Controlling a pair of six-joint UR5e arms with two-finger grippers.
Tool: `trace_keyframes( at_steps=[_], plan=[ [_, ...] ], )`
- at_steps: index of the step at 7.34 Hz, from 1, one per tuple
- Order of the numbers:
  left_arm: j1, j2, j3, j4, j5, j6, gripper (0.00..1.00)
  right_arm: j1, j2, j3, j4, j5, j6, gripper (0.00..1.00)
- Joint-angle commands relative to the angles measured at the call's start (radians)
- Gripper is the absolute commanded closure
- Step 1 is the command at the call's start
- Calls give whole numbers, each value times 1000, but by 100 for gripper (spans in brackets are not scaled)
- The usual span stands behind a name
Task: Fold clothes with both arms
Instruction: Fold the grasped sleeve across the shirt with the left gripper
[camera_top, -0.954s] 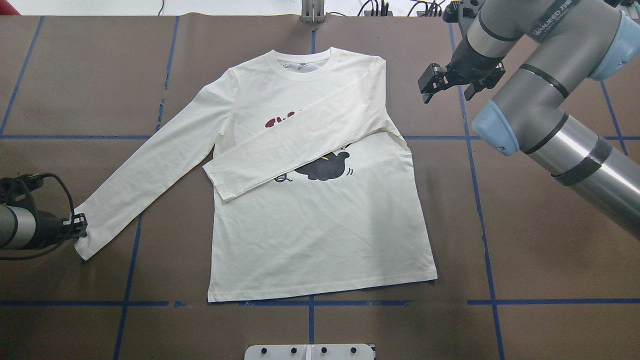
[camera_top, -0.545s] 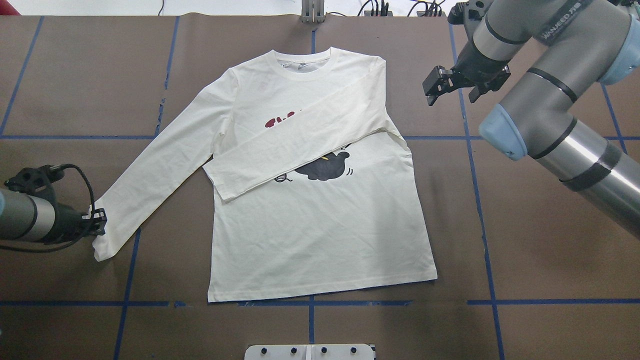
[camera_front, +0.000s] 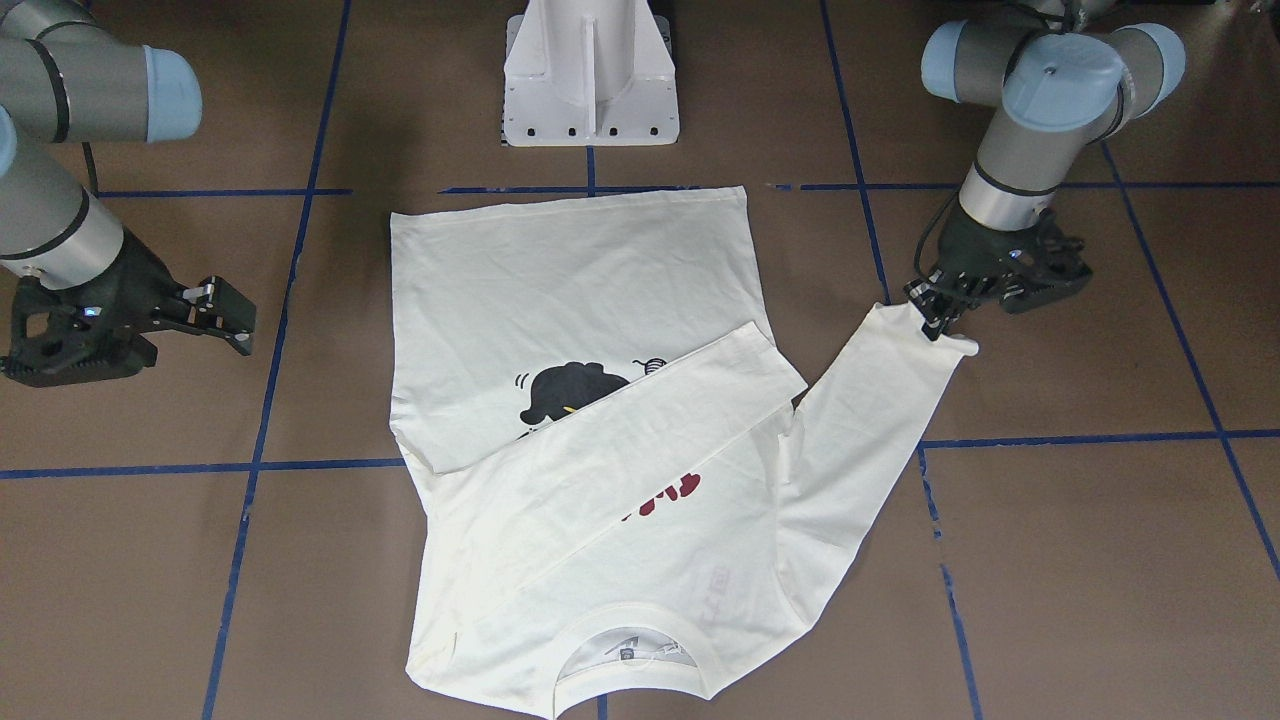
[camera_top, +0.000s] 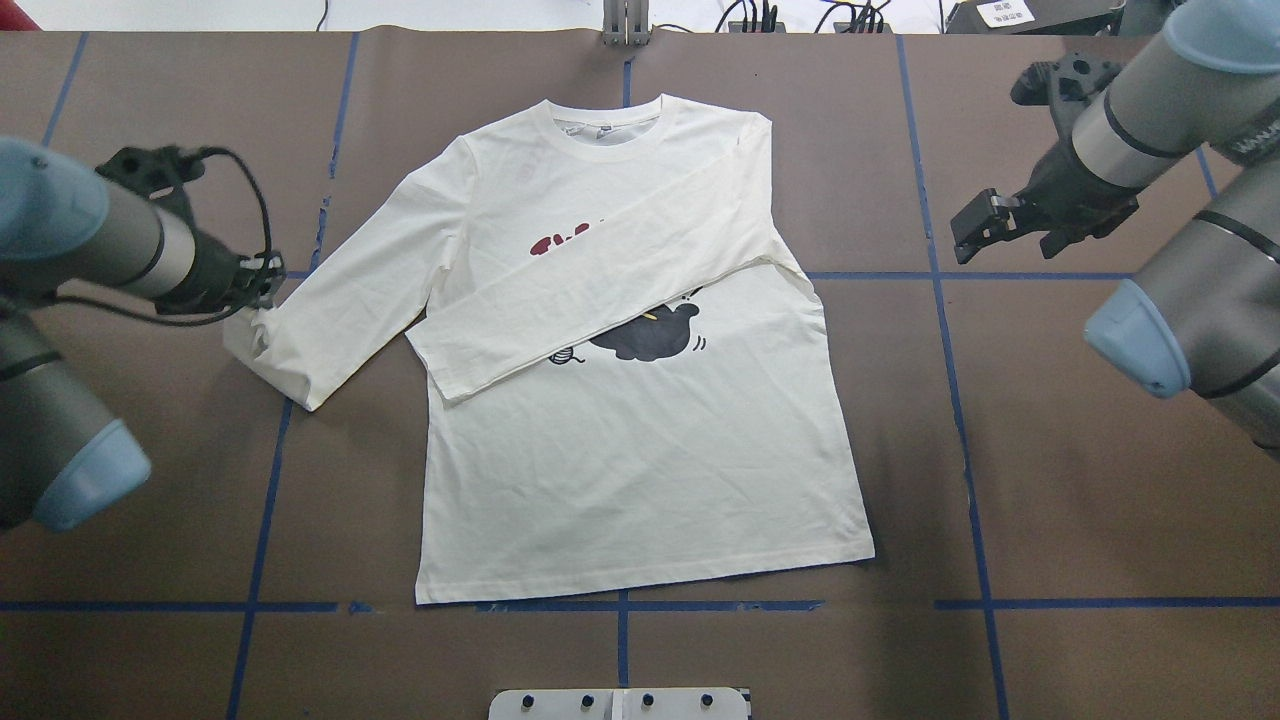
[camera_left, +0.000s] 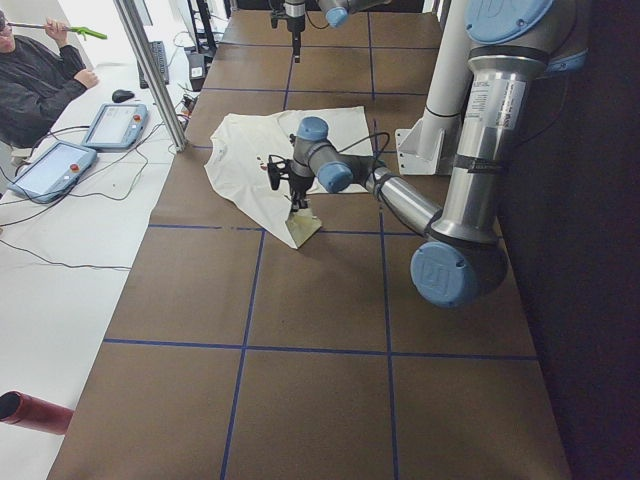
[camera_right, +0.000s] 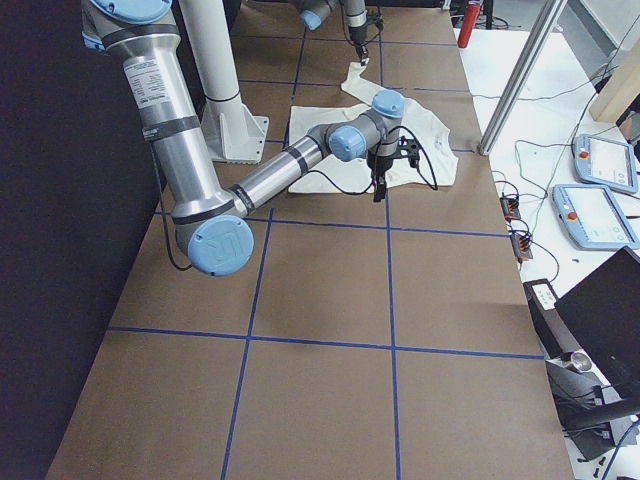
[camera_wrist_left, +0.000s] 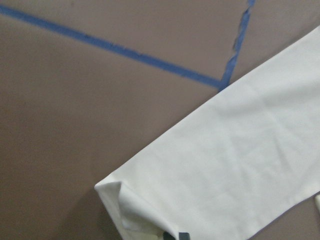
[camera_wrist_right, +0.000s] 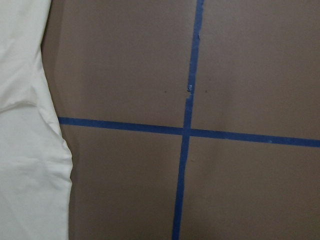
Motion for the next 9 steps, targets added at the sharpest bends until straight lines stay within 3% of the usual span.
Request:
trace_keyframes(
  at_steps=[1, 3, 4, 5, 6, 7, 9],
  plan=[
    [-31, -318, 124, 106, -59, 5, 100, 1, -85, 54, 0, -5, 0, 0],
    [-23, -558, 224, 79, -127, -126, 100, 0, -82, 45, 0, -7, 7, 0],
    [12, -695, 379, -19, -142, -221, 100, -2, -80, 43, 0, -7, 10, 0],
    [85, -751, 493, -135, -133, -277, 100, -2, -79, 38, -1, -7, 12, 0],
    [121, -815, 614, -163, -107, -294, 100, -2, -76, 31, -1, -7, 12, 0],
    [176, -835, 667, -186, -20, -294, 100, -2, -73, 25, 0, -5, 12, 0],
    [223, -866, 785, -289, 31, -355, 100, -3, -68, 23, -1, -5, 13, 0]
  ],
)
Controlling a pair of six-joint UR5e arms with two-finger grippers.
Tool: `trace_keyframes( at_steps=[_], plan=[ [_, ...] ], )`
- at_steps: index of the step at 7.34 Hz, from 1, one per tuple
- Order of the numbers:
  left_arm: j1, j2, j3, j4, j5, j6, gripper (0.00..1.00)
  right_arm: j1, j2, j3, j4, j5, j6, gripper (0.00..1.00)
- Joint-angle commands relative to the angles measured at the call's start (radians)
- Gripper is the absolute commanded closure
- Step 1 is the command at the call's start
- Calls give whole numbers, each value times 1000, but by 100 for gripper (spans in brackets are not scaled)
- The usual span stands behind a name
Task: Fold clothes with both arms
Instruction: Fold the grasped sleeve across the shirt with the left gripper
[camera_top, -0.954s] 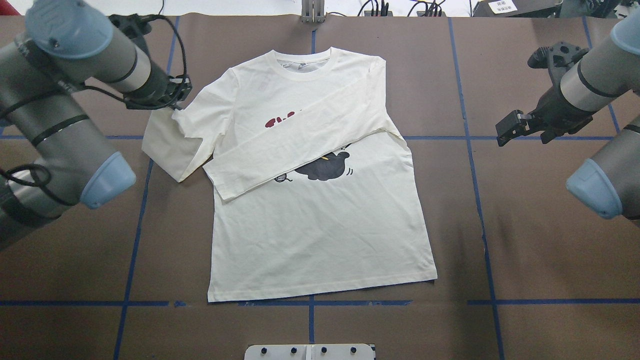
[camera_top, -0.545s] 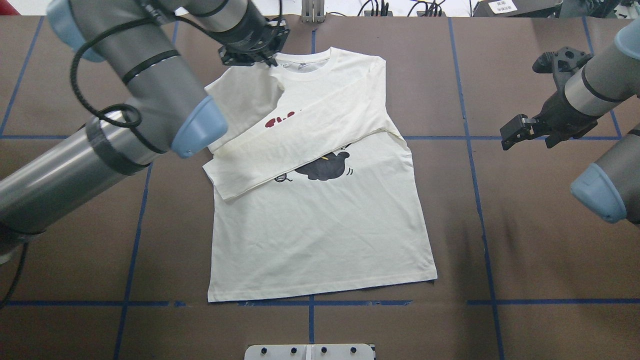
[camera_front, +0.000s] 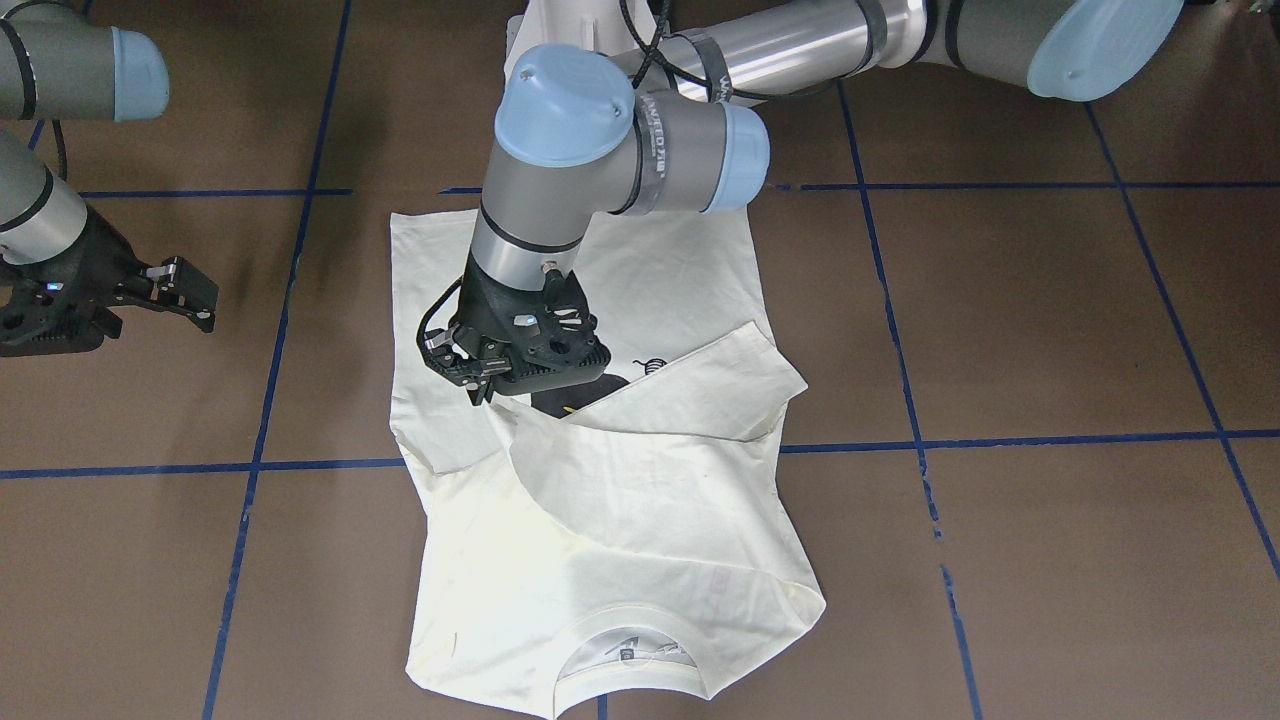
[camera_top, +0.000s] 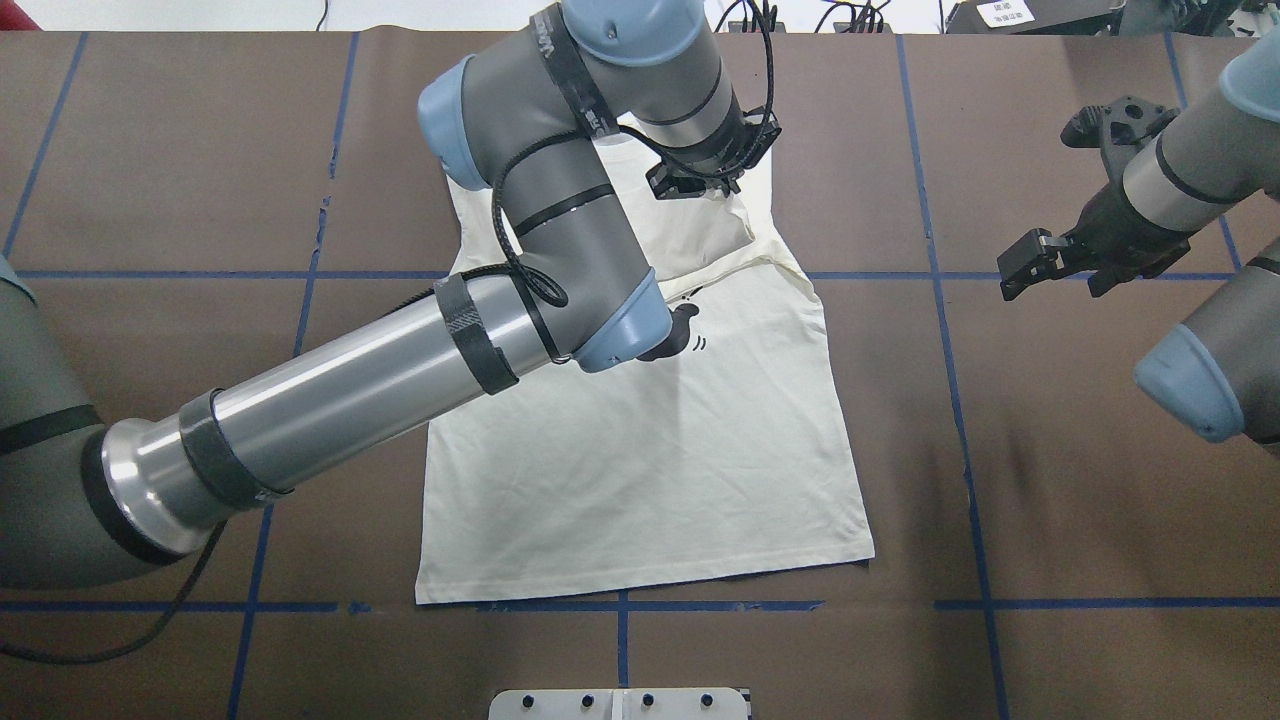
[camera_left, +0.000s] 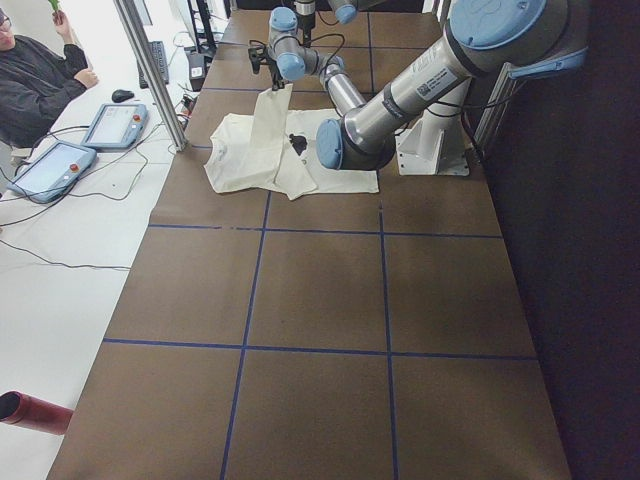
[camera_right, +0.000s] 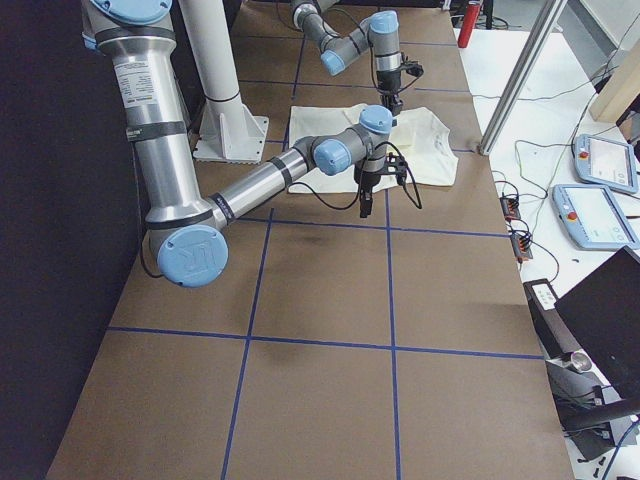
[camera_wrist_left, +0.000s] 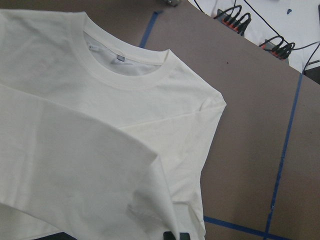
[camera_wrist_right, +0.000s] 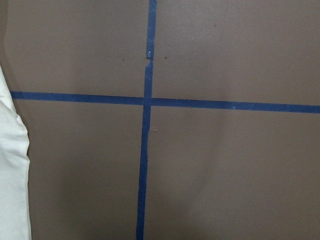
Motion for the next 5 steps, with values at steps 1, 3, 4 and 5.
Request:
trace_keyframes(
  at_steps=[1, 3, 4, 5],
  plan=[
    [98, -92, 194, -134, 153, -96, 78, -1, 9, 0, 0, 2, 2, 0],
    [137, -103, 243, -256, 186, -80, 3, -4, 21, -12, 0, 3, 1, 0],
    [134, -93, 228, -255, 186, -34, 1, -4, 36, -16, 0, 3, 2, 0],
    [125, -53, 197, -243, 183, -17, 1, -7, 44, -12, 0, 5, 2, 0]
  ],
)
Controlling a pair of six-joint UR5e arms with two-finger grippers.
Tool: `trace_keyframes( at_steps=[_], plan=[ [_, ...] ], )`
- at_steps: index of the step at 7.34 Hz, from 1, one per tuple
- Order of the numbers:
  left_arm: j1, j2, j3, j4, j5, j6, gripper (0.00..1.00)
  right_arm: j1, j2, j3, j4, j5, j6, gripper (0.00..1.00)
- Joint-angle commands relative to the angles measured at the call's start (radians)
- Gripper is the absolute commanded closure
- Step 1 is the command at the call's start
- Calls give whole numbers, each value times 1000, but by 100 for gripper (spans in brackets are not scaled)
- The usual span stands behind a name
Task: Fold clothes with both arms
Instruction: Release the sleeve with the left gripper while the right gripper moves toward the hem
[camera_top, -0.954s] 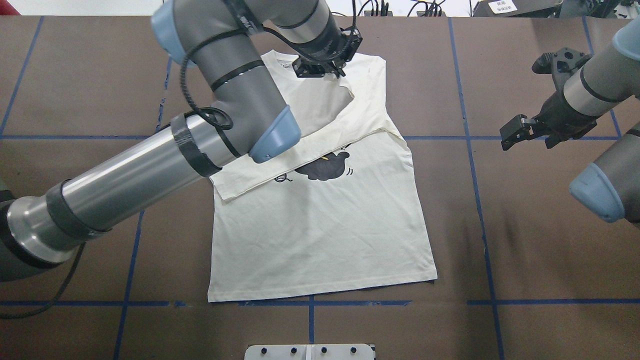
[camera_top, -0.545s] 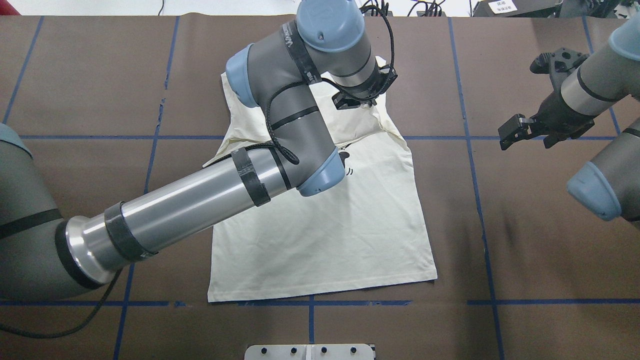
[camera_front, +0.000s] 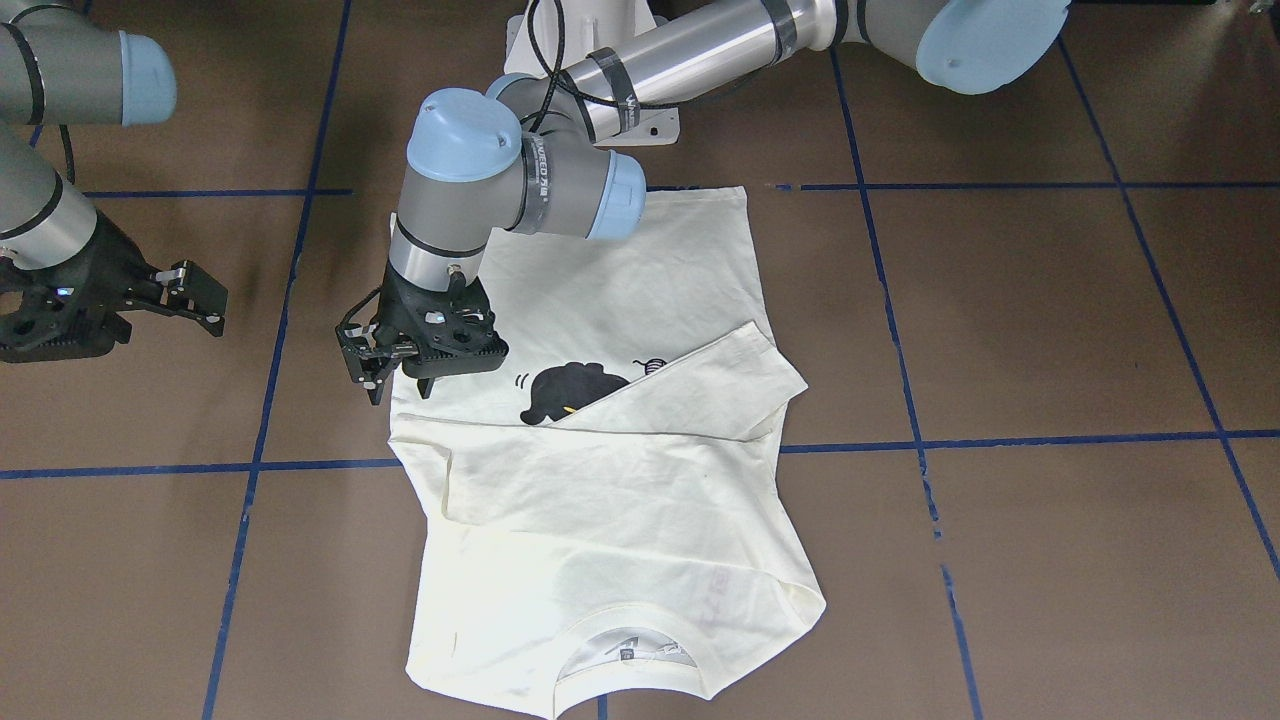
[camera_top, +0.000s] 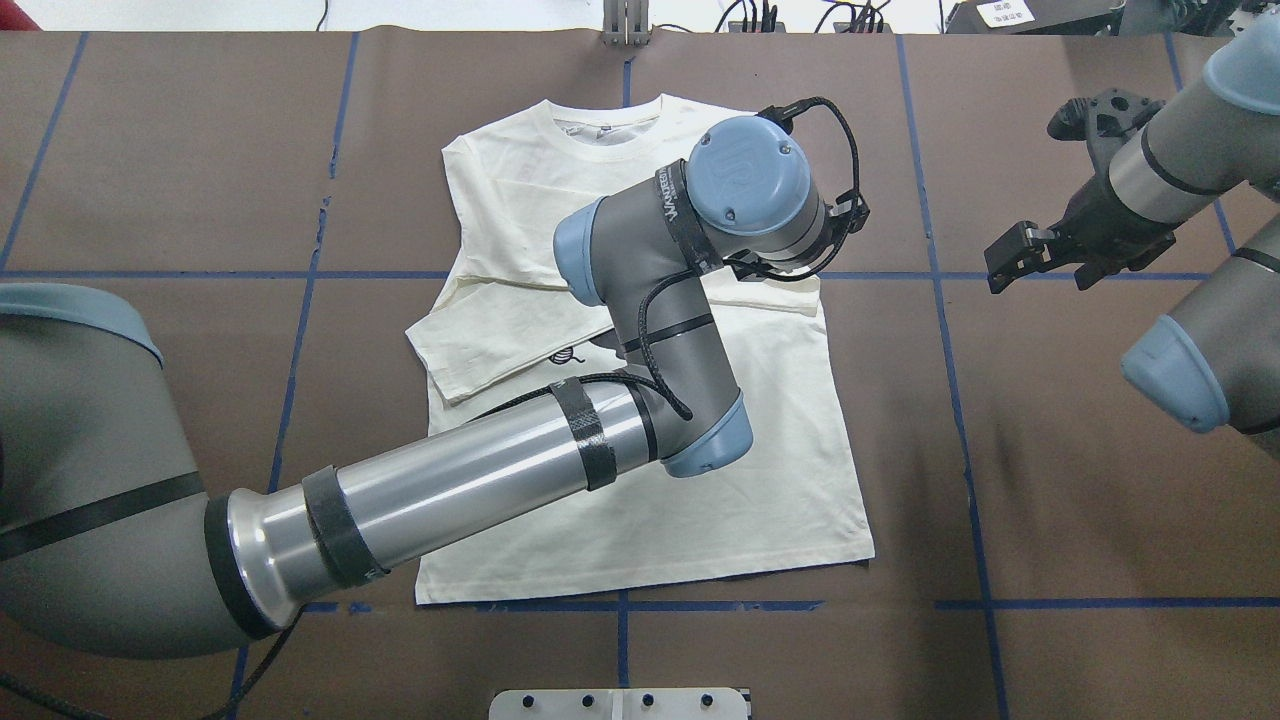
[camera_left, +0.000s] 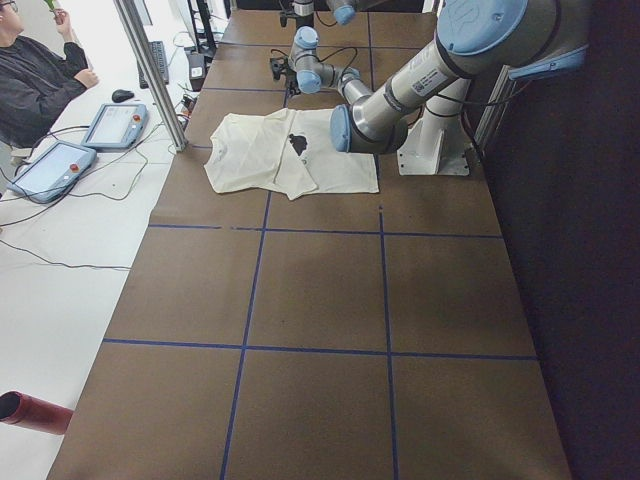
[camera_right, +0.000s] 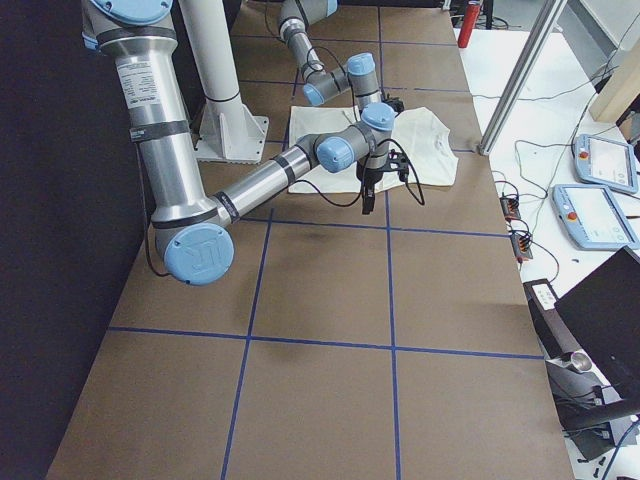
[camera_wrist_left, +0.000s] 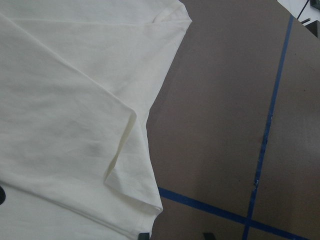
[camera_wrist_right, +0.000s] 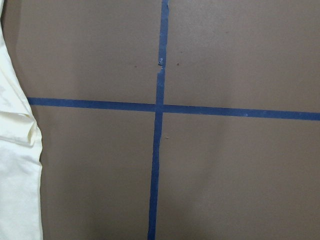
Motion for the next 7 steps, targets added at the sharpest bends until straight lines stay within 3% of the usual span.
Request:
trace_keyframes(
  at_steps=[1, 2, 4, 6, 7],
  plan=[
    [-30, 111, -110, 53, -30, 52, 1, -24, 26, 6, 2, 1, 17, 0],
    [-64, 177, -208, 162, -76, 124, 1, -80, 37, 11, 59, -12, 128, 0],
    [-84, 417, -568, 391, -95, 312, 1, -276, 35, 20, 255, -179, 464, 0],
    [-118, 676, -898, 467, -95, 435, 1, -469, 20, 52, 267, -332, 653, 0],
    [-124, 712, -992, 534, -95, 488, 1, -558, -12, 90, 278, -382, 719, 0]
  ],
)
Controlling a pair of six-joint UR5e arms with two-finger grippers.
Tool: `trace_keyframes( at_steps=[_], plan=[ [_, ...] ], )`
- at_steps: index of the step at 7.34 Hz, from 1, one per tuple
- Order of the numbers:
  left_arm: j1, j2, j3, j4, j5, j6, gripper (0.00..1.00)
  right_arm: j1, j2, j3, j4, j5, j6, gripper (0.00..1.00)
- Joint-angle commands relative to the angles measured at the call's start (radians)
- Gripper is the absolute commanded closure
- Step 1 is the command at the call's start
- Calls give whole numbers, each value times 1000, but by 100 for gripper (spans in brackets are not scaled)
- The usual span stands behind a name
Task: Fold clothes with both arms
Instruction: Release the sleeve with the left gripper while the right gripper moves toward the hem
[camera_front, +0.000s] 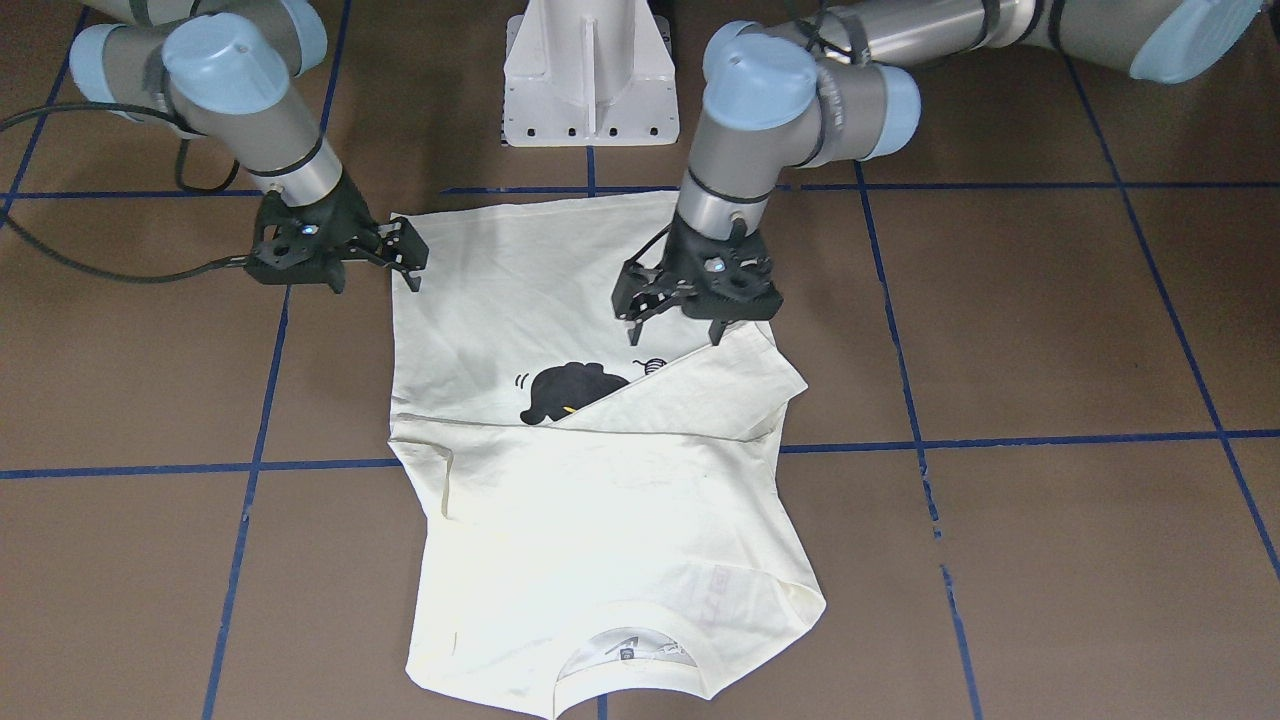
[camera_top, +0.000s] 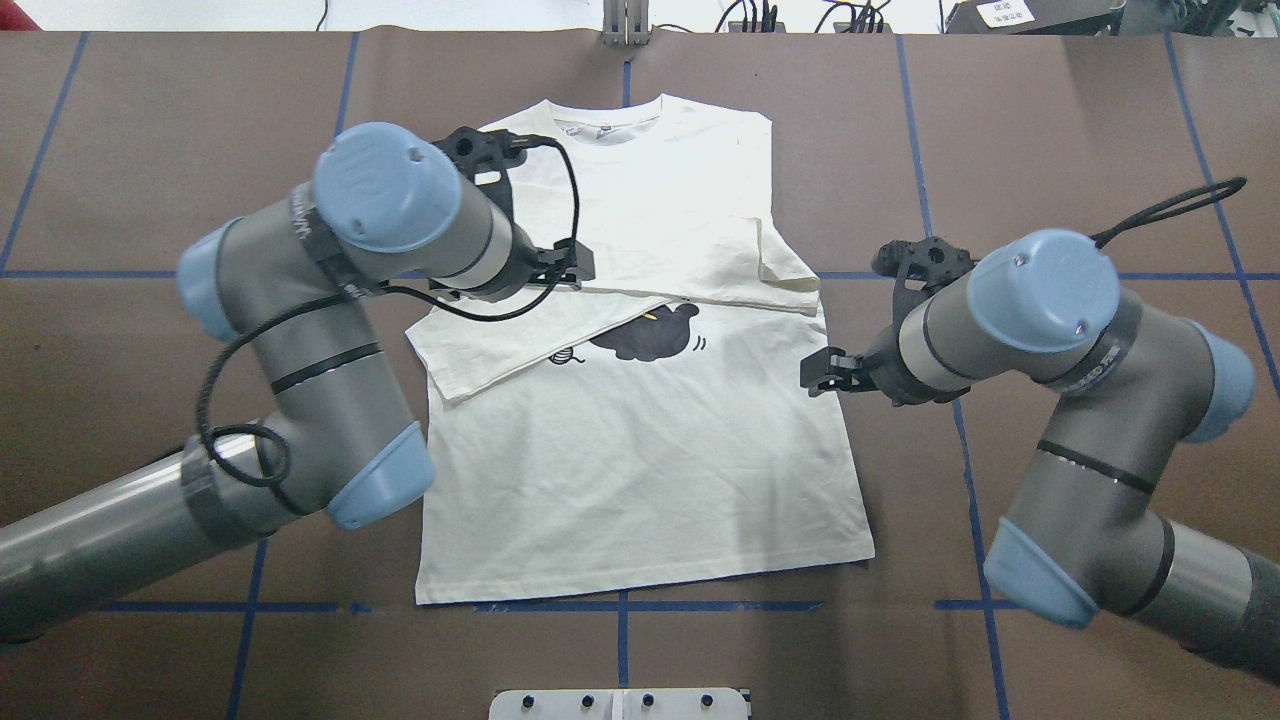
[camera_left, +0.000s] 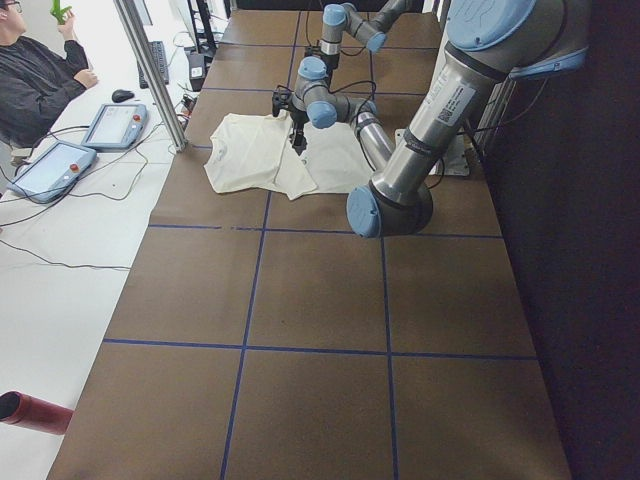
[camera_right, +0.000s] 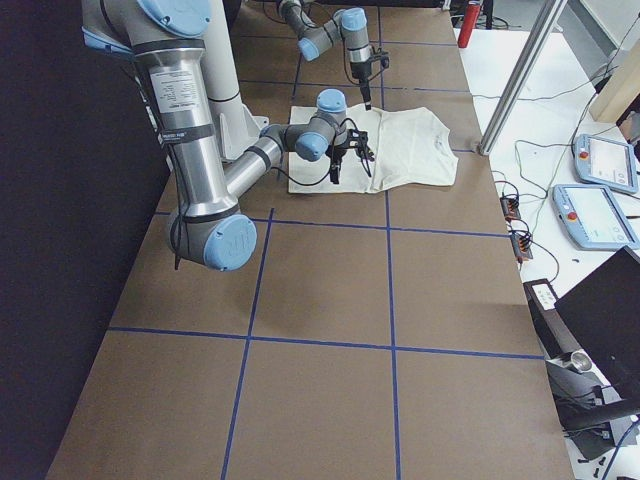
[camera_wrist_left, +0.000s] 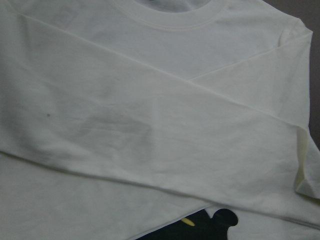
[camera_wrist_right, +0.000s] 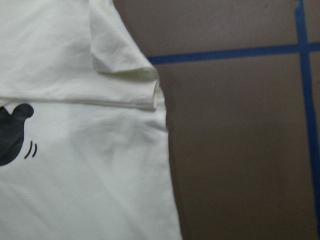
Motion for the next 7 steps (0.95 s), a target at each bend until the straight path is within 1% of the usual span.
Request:
trace_keyframes(
  at_steps=[1, 2, 3, 5, 7],
  plan=[
    [-12, 85, -173, 99, -1, 76, 1, -199, -74, 56, 19, -147, 162, 0],
    [-9, 83, -170, 98, -2, 70, 1, -247, -89, 56, 19, -177, 188, 0],
    [-8, 81, -164, 98, -4, 70, 1, -266, -91, 55, 19, -179, 219, 0],
    [-6, 83, -158, 97, -4, 70, 1, -265, -102, 56, 19, -171, 219, 0],
    [-4, 78, -159, 90, -4, 66, 1, -263, -144, 56, 19, -171, 217, 0]
  ],
)
